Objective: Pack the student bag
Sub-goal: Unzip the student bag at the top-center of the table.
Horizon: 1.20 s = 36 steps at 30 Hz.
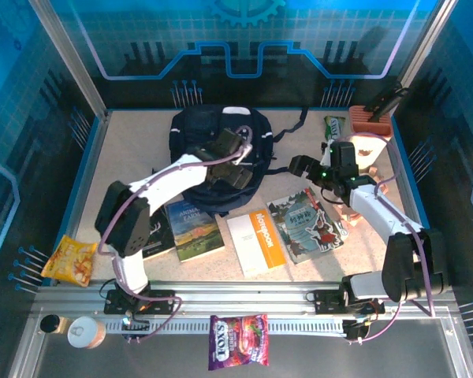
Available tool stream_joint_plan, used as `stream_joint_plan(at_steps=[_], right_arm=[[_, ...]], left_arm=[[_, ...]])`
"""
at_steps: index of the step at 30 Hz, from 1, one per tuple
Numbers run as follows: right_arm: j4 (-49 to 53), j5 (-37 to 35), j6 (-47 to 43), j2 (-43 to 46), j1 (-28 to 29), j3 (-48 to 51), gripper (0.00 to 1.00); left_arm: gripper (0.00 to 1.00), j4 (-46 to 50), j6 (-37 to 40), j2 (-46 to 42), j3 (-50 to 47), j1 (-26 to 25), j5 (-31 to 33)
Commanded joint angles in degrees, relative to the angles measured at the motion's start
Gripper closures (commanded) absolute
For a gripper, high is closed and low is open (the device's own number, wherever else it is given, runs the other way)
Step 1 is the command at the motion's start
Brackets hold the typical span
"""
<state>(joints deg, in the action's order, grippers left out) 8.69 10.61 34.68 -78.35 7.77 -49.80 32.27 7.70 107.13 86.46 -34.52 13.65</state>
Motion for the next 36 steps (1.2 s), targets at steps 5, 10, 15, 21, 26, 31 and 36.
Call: stream_joint_plan(at_steps=[5, 10, 15, 21, 26, 31, 36], right_arm=[[0.2, 3.2, -1.5, 0.8, -1.2, 1.4, 0.00], [-0.6, 4.0, -0.5, 0.1, -1.3, 1.9, 0.00], [-0.7, 4.1, 0.4, -0.4, -1.4, 2.0, 0.00], [-0.6, 3.6, 1.0, -0.5, -1.7, 2.3, 0.00], [-0.6, 3.2, 1.8, -0.7, -2.0, 2.2, 0.00], [-0.7, 3.3, 2.2, -0.7, -2.0, 1.9, 0.00], [-2.0, 5.1, 1.9, -1.6, -1.9, 1.4, 0.00]], left_arm=[[0.22, 11.4, 6.9, 12.6, 15.5, -4.3, 9.1], [0.34, 14.0, 4.9, 18.9, 22.7, -5.8, 13.4], [0.49, 16.8, 2.5, 23.7, 27.6, -6.2, 18.7], [0.62, 19.1, 0.2, 25.4, 28.9, -6.2, 21.0], [0.76, 20.0, -1.4, 25.1, 29.0, -6.2, 20.0], [1.00, 20.7, -2.5, 22.8, 28.9, -5.9, 19.6], [1.00, 18.2, -3.2, 15.2, 24.8, -5.3, 15.7]])
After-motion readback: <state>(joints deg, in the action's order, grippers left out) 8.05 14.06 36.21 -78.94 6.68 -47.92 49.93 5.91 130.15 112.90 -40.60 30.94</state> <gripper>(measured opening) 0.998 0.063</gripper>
